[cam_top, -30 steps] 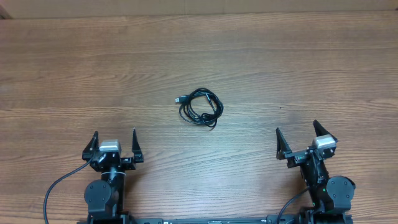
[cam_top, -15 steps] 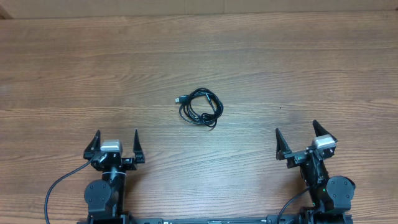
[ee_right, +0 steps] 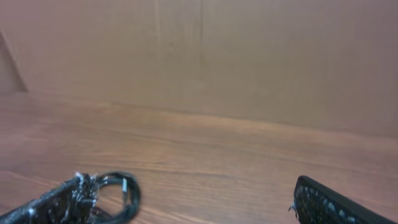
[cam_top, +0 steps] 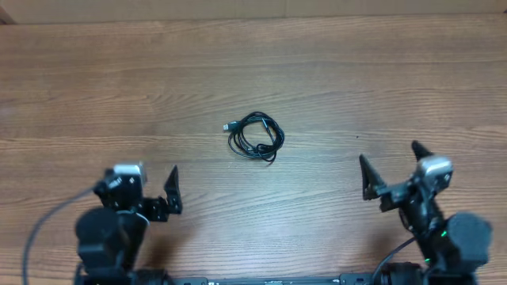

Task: Untangle cables
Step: 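Reach the left gripper down to the cable bundle and grasp it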

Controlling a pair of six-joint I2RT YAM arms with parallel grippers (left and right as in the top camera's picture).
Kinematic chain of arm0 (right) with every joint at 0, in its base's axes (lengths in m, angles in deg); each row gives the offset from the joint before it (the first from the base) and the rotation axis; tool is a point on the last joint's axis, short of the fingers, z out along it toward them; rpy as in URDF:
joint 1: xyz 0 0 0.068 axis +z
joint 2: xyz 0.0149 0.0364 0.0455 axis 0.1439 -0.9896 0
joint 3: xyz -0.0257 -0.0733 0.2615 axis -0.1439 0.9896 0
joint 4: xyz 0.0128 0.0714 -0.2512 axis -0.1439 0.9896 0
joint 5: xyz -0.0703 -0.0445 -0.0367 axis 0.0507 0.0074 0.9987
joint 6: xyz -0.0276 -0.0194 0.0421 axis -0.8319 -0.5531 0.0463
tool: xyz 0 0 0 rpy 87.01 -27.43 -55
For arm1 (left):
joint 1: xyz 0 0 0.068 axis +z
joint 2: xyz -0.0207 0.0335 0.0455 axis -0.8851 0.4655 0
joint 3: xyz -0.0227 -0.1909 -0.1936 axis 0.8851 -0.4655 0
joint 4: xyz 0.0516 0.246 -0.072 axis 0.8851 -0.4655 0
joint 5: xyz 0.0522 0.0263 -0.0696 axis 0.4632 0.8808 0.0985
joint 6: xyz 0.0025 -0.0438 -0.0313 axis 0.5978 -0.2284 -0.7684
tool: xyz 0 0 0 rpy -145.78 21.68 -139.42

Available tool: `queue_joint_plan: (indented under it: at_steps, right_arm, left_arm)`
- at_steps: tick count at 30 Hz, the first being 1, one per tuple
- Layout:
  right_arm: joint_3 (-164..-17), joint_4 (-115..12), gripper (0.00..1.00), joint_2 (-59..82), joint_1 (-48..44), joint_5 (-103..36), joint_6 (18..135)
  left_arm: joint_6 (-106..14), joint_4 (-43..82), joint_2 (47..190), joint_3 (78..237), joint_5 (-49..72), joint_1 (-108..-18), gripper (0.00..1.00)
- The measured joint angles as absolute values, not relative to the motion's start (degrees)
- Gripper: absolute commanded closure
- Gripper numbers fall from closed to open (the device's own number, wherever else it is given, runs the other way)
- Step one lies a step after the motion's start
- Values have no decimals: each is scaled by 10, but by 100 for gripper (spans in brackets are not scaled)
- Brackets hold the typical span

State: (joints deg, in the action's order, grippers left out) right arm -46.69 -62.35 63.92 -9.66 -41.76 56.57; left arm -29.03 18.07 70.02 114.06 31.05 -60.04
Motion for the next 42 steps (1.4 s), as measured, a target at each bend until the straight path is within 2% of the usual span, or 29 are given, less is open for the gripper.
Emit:
queue_joint_plan:
  at_steps: [11,14,17,23,26,34,42]
  right_arm:
    - [-852,-292,0,259,-96,-481,545]
    - [-909,-269,0,199,-96,-516,545]
    - [-932,-264,0,160,-96,-580,544]
    - [-932,-265,0,117,-94,-648,551]
    - [-932,-243,0,109,-82,-591,571]
    - [-932,-235,0,104,-19,-450,602]
    - [-932,-231,0,104,-8,-430,629]
  left_arm:
    - [-290,-43,1032,1609,279,-659,0]
    - [-290,-134,1124,1740,290,-683,0]
    - [-290,-174,1196,1817,290,-702,1]
    - [-292,-182,1284,1840,250,-709,0]
    - [-325,-189,1323,1840,263,-718,0]
    - [-433,-199,1451,1841,418,-771,0]
    - [-488,-195,1633,1843,422,-777,2]
